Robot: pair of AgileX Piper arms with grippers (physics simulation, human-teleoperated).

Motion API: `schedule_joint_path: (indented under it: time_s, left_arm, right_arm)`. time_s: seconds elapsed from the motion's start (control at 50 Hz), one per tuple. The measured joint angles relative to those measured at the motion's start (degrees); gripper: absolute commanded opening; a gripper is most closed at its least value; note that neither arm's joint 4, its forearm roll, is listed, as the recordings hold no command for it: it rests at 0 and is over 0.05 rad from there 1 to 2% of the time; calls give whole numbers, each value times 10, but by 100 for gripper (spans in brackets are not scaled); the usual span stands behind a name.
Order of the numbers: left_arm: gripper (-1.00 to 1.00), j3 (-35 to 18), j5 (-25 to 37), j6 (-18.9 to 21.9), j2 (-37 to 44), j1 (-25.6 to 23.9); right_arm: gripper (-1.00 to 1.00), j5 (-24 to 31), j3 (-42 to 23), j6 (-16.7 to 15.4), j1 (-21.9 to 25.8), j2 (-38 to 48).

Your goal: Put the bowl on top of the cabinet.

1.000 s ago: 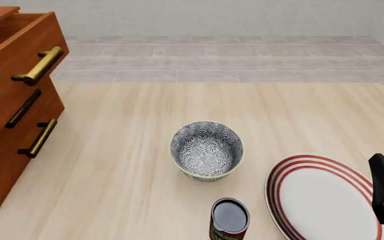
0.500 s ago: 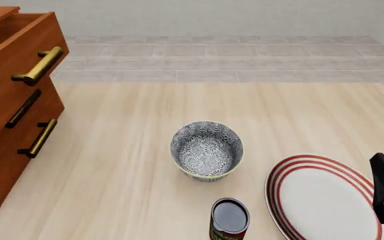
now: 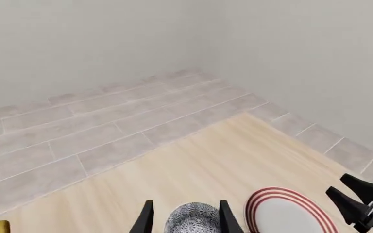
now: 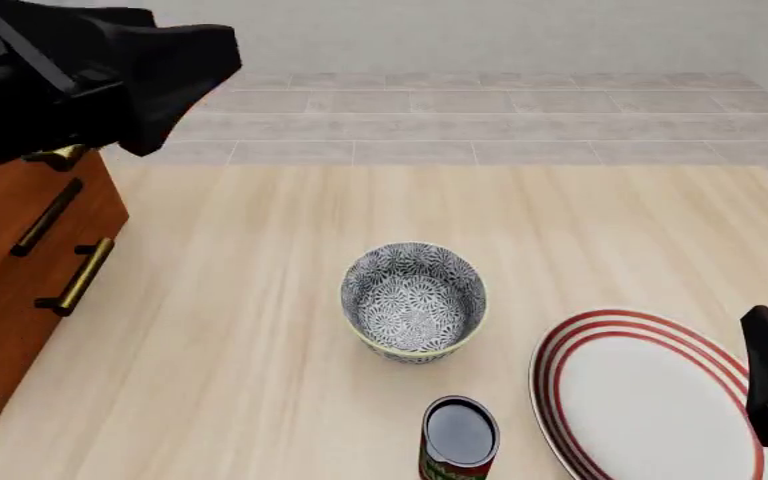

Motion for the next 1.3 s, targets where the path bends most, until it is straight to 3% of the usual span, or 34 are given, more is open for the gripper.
schedule_joint_path:
  time_s: [0.36, 0.58, 1.3]
  left_arm:
    - [100, -9, -46, -41, 151, -36]
    - [100, 1, -62, -55, 222, -26]
    - [100, 31, -107, -65, 303, -1]
  right_arm:
    - [100, 1, 0, -2, 1, 0]
    - [100, 0, 0, -3, 0, 0]
    - [100, -1, 0, -1, -1, 0]
